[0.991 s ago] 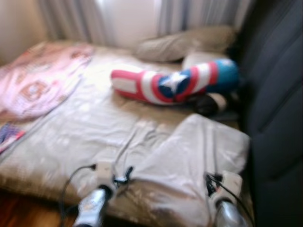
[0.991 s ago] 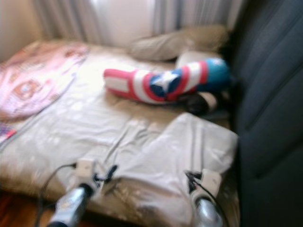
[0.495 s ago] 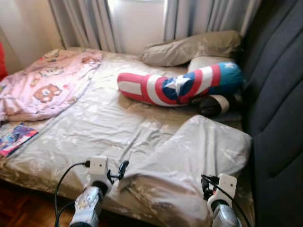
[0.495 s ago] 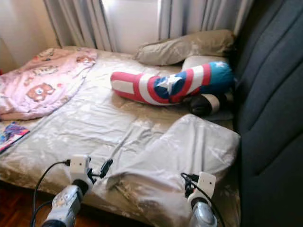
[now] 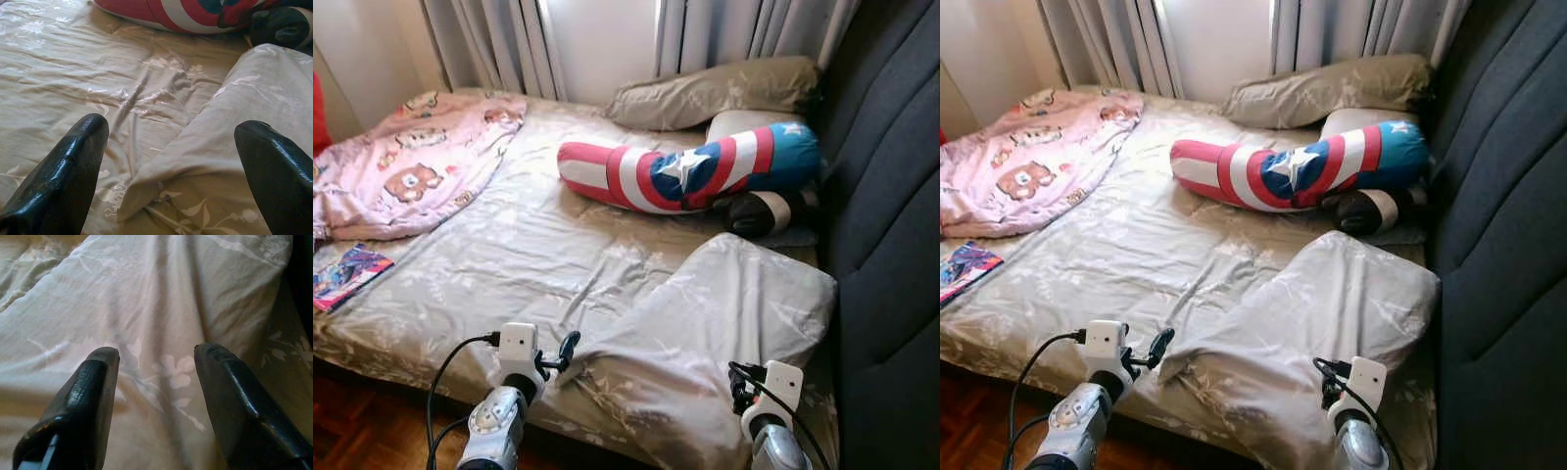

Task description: Clean up the room

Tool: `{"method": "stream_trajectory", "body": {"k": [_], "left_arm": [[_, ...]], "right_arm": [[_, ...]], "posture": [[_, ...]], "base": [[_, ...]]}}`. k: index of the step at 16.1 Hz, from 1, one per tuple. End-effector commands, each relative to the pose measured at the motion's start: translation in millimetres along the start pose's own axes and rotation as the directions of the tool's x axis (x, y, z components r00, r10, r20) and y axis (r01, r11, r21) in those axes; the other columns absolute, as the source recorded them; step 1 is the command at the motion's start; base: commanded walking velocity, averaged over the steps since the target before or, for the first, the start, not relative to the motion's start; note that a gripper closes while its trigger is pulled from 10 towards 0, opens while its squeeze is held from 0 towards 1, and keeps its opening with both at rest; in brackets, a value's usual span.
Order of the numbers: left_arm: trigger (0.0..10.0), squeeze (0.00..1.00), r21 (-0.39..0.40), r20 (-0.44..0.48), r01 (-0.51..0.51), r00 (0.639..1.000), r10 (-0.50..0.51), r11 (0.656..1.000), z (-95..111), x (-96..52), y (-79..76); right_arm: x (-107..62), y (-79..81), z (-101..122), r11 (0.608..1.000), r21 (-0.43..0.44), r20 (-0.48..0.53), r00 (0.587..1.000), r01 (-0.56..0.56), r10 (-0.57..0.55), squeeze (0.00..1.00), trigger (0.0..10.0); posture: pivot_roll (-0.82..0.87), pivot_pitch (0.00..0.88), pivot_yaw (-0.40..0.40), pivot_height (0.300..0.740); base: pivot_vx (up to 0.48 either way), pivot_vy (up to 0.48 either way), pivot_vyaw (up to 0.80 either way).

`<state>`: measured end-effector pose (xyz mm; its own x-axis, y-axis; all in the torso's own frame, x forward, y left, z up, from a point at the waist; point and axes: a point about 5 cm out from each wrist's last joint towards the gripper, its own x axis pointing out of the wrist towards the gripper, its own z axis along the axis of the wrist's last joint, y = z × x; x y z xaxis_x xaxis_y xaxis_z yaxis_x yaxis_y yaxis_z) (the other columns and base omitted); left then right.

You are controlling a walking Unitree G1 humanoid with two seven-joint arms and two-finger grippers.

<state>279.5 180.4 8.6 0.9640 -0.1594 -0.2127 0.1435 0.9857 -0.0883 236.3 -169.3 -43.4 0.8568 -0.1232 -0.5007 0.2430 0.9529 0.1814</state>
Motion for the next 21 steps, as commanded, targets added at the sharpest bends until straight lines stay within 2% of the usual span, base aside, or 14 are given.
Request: {"method": "stream_trajectory", "body": {"k": [1, 6, 9, 21], "left_arm": [[10.0, 0.00, 0.003, 0.005, 0.007, 1.000, -0.007, 1.000, 1, -0.5, 0.5], [10.0, 0.00, 0.003, 0.009, 0.012, 1.000, -0.012, 1.000, 1, -0.3, -1.3], [10.0, 0.00, 0.006, 0.006, 0.012, 1.000, -0.012, 1.000, 1, -0.3, -1.9], [10.0, 0.00, 0.011, 0.005, 0.022, 1.000, -0.022, 1.000, 2, 0.3, -2.1]], "right_arm": [[-0.4, -1.6, -1, 1.000, -0.003, -0.003, 1.000, 0.008, -0.008, 0.00, 10.0], [0.5, -1.7, -1, 1.000, -0.011, -0.020, 1.000, 0.010, -0.010, 0.00, 10.0], [0.9, 0.8, 1, 1.000, -0.011, -0.008, 1.000, -0.003, 0.003, 0.00, 10.0], [7.5, -3.0, 12, 0.999, -0.014, -0.008, 0.999, 0.033, -0.033, 0.00, 10.0]], "posture": [[0.03, 0.027, -0.033, 0.692], [0.03, 0.029, -0.033, 0.692], [0.03, 0.034, -0.034, 0.657], [0.04, 0.006, -0.025, 0.657]], "base": [[0.000, 0.000, 0.00], [0.000, 0.000, 0.00], [0.000, 0.000, 0.00], [0.000, 0.000, 0.00]]}}
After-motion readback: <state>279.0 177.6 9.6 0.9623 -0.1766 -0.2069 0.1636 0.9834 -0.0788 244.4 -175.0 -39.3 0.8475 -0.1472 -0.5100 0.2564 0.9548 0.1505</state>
